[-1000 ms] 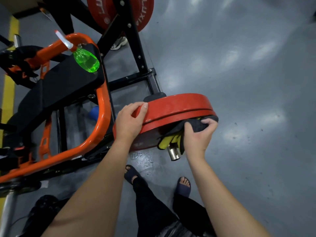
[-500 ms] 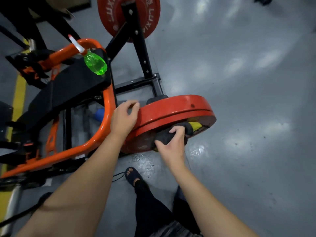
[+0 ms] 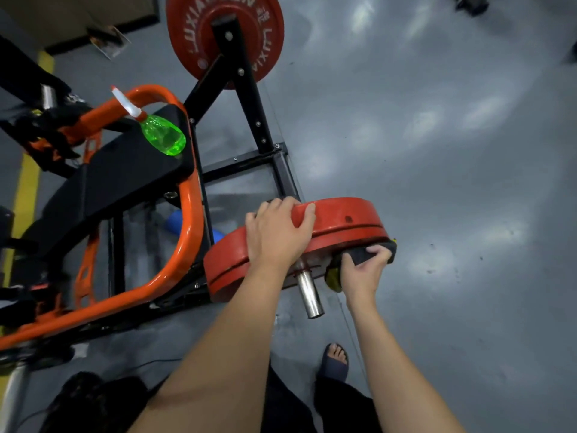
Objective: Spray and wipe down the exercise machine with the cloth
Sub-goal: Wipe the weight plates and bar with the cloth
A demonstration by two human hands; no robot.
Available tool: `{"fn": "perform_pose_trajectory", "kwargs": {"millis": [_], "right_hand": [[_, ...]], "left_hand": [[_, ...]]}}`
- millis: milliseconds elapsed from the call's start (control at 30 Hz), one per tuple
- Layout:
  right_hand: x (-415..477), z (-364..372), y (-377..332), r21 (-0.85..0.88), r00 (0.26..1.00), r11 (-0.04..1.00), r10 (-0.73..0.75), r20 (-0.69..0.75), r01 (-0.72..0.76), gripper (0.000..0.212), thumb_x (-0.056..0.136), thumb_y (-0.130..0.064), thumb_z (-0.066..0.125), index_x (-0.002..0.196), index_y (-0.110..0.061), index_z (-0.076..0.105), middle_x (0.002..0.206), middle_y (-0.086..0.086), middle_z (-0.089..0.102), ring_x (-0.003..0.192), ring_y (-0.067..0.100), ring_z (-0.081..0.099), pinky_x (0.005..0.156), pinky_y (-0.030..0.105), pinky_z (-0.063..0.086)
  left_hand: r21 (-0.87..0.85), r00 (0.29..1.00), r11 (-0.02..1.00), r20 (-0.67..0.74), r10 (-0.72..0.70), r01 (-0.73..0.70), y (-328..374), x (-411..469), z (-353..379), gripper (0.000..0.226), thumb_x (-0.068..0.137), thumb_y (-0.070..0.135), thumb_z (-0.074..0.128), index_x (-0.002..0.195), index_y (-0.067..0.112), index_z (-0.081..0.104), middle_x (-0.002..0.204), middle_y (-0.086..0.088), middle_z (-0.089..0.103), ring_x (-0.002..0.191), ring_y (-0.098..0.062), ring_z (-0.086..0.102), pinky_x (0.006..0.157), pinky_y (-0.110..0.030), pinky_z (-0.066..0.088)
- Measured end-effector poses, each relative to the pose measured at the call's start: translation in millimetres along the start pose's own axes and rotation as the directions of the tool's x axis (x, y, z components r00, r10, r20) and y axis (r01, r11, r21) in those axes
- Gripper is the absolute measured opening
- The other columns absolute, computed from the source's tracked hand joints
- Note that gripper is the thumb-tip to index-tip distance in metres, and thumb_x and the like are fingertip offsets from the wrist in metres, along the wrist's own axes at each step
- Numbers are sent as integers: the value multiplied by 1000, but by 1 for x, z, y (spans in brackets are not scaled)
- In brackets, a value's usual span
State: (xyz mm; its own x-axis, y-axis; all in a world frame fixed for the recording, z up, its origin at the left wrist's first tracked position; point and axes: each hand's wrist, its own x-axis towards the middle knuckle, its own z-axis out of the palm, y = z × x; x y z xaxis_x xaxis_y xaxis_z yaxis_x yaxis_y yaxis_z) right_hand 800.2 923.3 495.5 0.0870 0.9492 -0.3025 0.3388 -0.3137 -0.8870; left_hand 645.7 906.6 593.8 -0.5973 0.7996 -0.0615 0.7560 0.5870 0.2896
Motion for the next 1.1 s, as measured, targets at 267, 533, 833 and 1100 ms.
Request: {"fn": "perform_pose_trajectory", "kwargs": {"millis": [267,533,833,1100], "right_hand": [[-42,18,-19,120,995,988,-94,-15,95,56,57,-25,78,95,-27,37,98,0,54,91,23,54,79,30,45],[23,-17,-4,131,970,987,119,-214,-92,50,62,-28,70,102,-23,42,111,14,60,94,30,60,90,50,51],[-44,9,-15,127,990,983,-138,33,133,51,68,4,78,98,-15,41,100,5,51,82,4,52,71,11,40],[-31,-5,-22,83,954,960,-277,118,269,52,67,1,80,98,-14,42,98,-1,48,87,-3,48,75,9,37]], "left_hand": [[-106,999,994,-31,27,-30,-23,-5,-2,44,100,64,39,115,35,69,110,11,69,112,-15,57,98,-37,37],[-246,998,969,-56,-14,-1,-38,-8,-3,38,101,61,43,113,37,71,104,16,68,107,-9,57,98,-32,35],[-449,993,892,-74,-87,45,-58,-17,-7,35,103,55,47,108,34,75,105,19,70,109,-9,60,106,-46,43],[-598,978,798,-118,-174,70,-87,-31,5,26,97,57,54,107,42,73,106,20,71,110,-6,63,102,-46,50]]}}
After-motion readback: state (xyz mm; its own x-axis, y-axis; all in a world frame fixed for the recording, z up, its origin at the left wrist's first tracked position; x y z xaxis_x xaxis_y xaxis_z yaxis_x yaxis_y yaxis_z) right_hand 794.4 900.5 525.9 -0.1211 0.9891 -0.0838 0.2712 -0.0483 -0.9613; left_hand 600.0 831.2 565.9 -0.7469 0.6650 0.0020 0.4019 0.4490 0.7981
